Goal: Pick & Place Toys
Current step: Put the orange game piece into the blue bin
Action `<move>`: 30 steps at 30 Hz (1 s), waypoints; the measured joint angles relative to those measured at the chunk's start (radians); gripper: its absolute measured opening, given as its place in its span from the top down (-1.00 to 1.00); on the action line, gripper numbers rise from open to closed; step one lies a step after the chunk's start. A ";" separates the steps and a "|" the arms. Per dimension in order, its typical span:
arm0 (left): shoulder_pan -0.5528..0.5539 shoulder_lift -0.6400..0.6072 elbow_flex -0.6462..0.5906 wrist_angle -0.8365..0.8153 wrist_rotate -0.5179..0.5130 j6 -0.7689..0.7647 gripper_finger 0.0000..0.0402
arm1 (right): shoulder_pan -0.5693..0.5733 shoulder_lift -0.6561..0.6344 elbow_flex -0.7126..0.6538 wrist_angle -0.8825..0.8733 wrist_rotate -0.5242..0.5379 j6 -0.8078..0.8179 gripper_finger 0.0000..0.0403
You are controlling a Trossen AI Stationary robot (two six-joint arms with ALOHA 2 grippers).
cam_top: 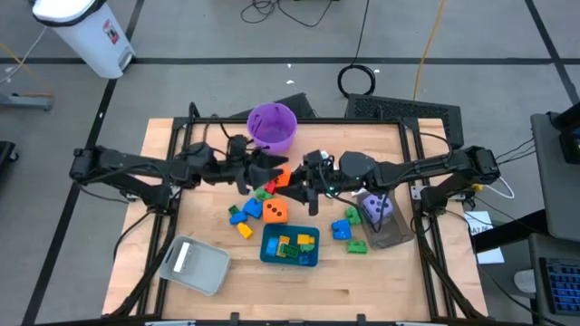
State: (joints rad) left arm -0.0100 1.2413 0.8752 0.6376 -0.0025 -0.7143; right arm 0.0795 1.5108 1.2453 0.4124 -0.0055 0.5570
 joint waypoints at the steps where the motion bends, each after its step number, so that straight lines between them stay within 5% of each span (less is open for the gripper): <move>1: 0.004 -0.009 0.000 0.022 0.006 0.000 -0.86 | 0.000 -0.001 0.000 0.001 -0.018 0.003 0.32; 6: 0.012 -0.057 0.001 0.152 0.015 0.013 -0.97 | 0.036 -0.018 0.001 -0.058 -0.050 0.005 0.32; 12: 0.011 -0.151 0.001 0.177 0.020 0.084 -0.89 | 0.132 -0.022 0.001 -0.243 -0.044 0.006 0.32; 20: -0.005 -0.251 0.001 0.177 0.029 0.113 -0.76 | 0.234 0.019 0.000 -0.589 0.085 0.038 0.32; 30: -0.070 -0.267 0.001 0.159 0.075 0.100 -0.82 | 0.256 0.221 0.001 -0.624 0.079 0.113 0.32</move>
State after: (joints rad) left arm -0.0801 0.9738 0.8757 0.7963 0.0723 -0.6140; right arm 0.3355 1.7321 1.2461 -0.2111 0.0738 0.6699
